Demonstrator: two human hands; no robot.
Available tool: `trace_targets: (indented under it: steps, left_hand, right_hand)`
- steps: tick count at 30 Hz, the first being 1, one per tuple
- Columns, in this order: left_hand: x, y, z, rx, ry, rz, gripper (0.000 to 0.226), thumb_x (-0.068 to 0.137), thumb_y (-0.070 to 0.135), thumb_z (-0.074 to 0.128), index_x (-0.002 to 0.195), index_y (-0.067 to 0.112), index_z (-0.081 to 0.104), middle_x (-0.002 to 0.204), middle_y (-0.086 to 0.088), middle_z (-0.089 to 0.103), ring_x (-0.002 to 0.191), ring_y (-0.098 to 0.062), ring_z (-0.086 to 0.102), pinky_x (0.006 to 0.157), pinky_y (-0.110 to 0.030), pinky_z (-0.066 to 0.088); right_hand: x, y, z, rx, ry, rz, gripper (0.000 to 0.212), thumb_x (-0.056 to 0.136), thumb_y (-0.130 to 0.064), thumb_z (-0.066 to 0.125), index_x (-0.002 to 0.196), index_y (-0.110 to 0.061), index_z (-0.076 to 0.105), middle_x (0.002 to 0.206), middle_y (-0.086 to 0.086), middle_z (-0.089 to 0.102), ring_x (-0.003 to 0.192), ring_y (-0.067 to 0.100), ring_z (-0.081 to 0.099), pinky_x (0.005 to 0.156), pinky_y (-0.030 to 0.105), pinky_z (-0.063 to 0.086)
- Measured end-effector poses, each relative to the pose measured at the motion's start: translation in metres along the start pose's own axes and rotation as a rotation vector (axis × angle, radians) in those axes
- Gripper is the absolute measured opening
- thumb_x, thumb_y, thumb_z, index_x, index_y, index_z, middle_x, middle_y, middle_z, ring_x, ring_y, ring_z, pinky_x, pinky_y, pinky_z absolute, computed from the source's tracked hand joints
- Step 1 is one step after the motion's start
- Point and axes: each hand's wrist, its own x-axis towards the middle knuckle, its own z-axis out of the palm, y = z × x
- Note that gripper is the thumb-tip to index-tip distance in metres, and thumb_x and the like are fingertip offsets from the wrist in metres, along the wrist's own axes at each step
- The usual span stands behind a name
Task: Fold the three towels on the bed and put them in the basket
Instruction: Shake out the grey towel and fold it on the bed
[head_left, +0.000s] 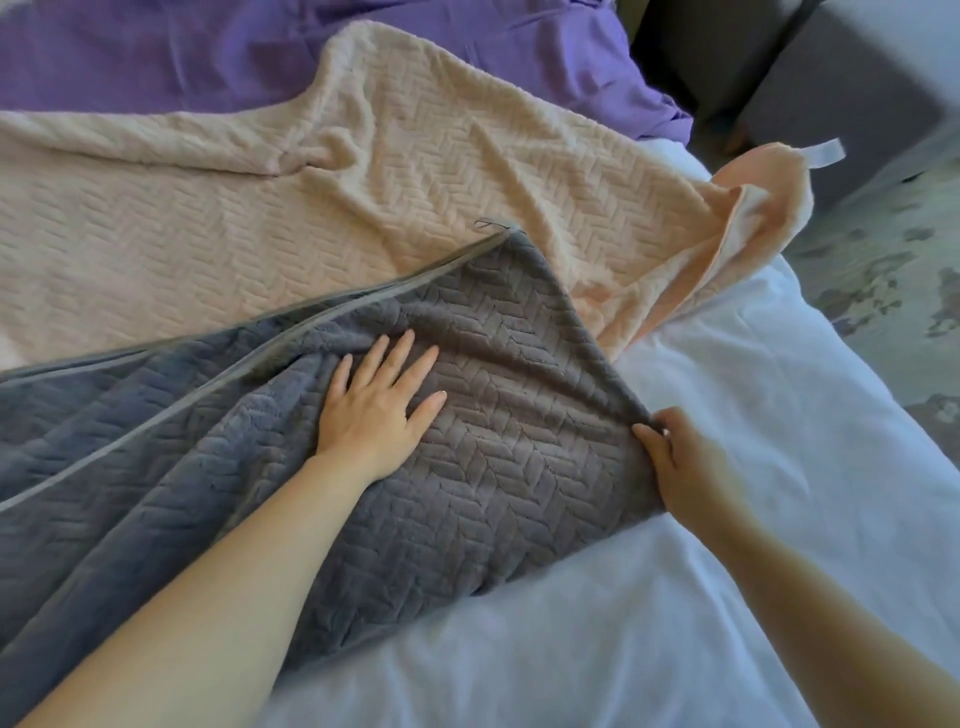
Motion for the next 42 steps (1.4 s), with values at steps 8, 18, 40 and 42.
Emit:
trace_targets:
  steps: [8, 18, 40, 42]
  left_hand:
    - [-0.086, -0.068, -0.03, -0.113, 0.287, -0.073, 0.047, 0.089, 0.034, 0.061, 0.133, 0.019, 0.053, 0.142, -0.002, 0.048, 0.13, -0.027, 0.044, 0.108, -0.048, 0.032]
    - [-0.207, -0.215, -0.028, -0.148, 0.32, -0.709, 0.053, 0.09, 0.049, 0.053, 0.134, 0.02, 0.049, 0.141, -0.01, 0.047, 0.128, -0.037, 0.042, 0.102, -0.055, 0.034]
    - [-0.237, -0.344, -0.066, -0.76, 0.72, -0.734, 0.005, 0.096, 0.029, 0.052, 0.1, 0.026, 0.054, 0.082, 0.013, 0.055, 0.076, -0.007, 0.052, 0.062, -0.01, 0.035]
    - [-0.217, -0.359, -0.077, -0.808, 0.757, -0.733, 0.021, 0.095, 0.032, 0.054, 0.114, 0.023, 0.055, 0.095, 0.012, 0.056, 0.088, -0.007, 0.053, 0.07, -0.012, 0.037]
  right_hand:
    - [-0.014, -0.065, 0.003, -0.008, 0.23, -0.269, 0.022, 0.088, -0.018, 0.059, 0.108, -0.011, 0.056, 0.111, 0.011, 0.055, 0.101, 0.033, 0.053, 0.079, 0.041, 0.045]
    - [-0.043, -0.247, 0.1, -0.029, -0.092, -0.735, 0.023, 0.094, -0.02, 0.052, 0.116, -0.014, 0.056, 0.124, 0.005, 0.053, 0.12, 0.027, 0.039, 0.094, 0.036, 0.038]
    - [-0.044, -0.437, 0.201, -0.179, -0.191, -0.879, 0.02, 0.094, -0.031, 0.049, 0.111, -0.023, 0.058, 0.116, 0.003, 0.057, 0.112, 0.029, 0.044, 0.094, 0.043, 0.029]
    - [-0.032, -0.453, 0.198, -0.111, -0.134, -0.81, 0.02, 0.093, -0.03, 0.049, 0.11, -0.022, 0.057, 0.114, 0.006, 0.057, 0.109, 0.031, 0.045, 0.092, 0.044, 0.031]
